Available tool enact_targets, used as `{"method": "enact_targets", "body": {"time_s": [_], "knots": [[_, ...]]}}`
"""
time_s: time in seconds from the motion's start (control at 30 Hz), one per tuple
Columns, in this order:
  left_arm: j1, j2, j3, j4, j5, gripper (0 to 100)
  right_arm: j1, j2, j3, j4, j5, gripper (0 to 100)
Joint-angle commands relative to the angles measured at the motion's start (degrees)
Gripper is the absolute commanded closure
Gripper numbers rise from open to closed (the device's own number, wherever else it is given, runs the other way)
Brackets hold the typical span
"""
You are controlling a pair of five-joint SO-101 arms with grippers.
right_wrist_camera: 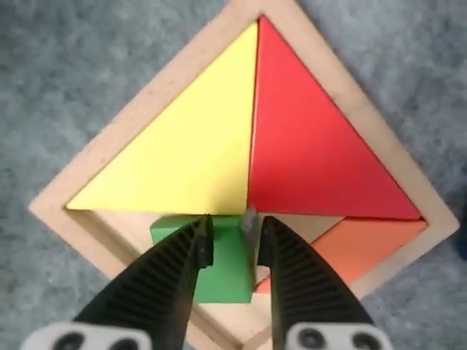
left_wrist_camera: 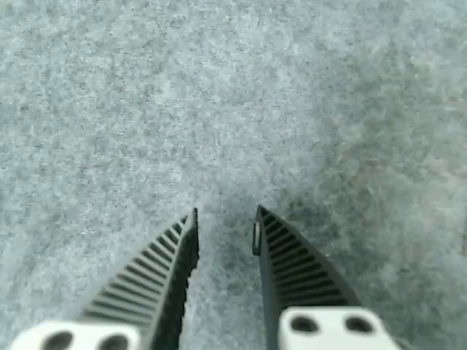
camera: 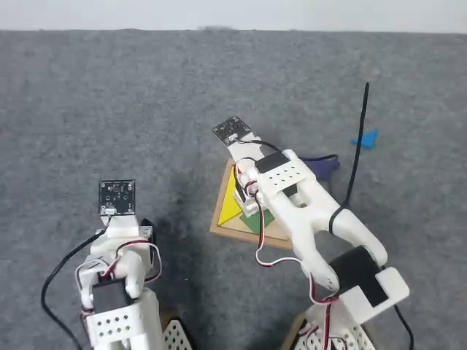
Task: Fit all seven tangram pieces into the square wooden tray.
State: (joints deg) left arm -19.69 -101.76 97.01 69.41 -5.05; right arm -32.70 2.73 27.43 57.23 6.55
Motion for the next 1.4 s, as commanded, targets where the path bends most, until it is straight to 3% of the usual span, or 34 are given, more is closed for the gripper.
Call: {"method": "enact_targets", "body": {"time_s": [0.0,0.27,0.4,0.53,0.9,1.13,1.37], "knots": [[-0.18,0.09,-0.48,0.35,-0.62,88,-3.03,-1.54,-3.08,-0.66,-0.53,89.7],[-0.18,0.09,-0.48,0.35,-0.62,88,-2.07,-18.33,3.87,1.01,-0.35,90.3],[-0.18,0.09,-0.48,0.35,-0.62,88,-0.31,-22.90,10.73,-1.27,-0.18,95.9],[-0.18,0.09,-0.48,0.35,-0.62,88,-0.40,-21.76,15.12,-3.91,2.99,99.1],[-0.18,0.09,-0.48,0.35,-0.62,88,-0.66,-18.59,15.74,-6.81,2.73,99.1],[-0.18,0.09,-0.48,0.35,-0.62,88,-6.46,-23.78,20.13,-8.22,3.34,99.1],[-0.18,0.09,-0.48,0.35,-0.62,88,-4.53,-17.01,20.40,-11.03,3.34,99.1]]}}
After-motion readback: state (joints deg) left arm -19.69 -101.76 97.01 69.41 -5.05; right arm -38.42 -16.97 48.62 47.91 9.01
